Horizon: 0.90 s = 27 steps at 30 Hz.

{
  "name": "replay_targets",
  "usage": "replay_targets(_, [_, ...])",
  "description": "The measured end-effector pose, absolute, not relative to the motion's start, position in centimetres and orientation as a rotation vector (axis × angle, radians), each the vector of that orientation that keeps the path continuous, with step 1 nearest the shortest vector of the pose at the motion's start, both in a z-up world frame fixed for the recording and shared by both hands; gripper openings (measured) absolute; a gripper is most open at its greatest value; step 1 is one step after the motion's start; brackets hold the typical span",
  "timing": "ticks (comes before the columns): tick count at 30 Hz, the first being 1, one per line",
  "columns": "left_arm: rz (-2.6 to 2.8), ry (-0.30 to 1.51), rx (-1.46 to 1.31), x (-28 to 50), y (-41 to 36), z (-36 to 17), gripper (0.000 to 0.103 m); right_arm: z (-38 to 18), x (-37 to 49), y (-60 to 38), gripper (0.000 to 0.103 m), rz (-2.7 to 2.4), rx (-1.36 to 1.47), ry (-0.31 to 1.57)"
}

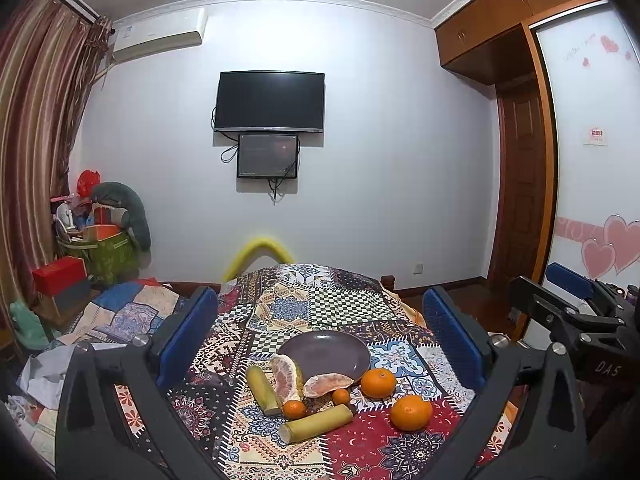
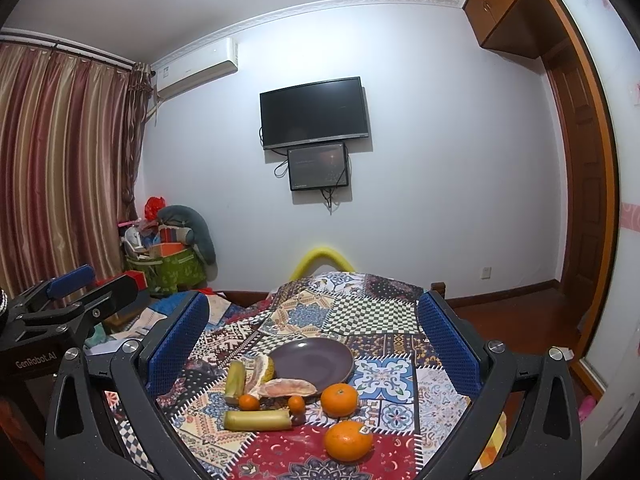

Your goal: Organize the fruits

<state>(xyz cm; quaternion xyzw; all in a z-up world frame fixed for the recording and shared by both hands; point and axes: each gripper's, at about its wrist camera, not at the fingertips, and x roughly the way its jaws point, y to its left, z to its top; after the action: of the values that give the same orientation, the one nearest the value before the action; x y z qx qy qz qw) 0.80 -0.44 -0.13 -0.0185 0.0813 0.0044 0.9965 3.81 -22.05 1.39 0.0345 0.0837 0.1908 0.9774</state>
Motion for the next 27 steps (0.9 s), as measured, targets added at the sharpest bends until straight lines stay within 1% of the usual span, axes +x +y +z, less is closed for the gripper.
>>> replay_targets(21, [0.006, 0.171, -0.044, 1.2, -0.2, -0.5, 0.103, 1.3, 3.9, -22.0, 0.103, 0.395, 0.062, 0.173])
replay_targets(27, [0.009, 0.215, -0.024, 2.7, 0.5, -1.7, 0.103, 0.4, 4.7, -22.1, 0.103, 0.366, 0.033, 0.198])
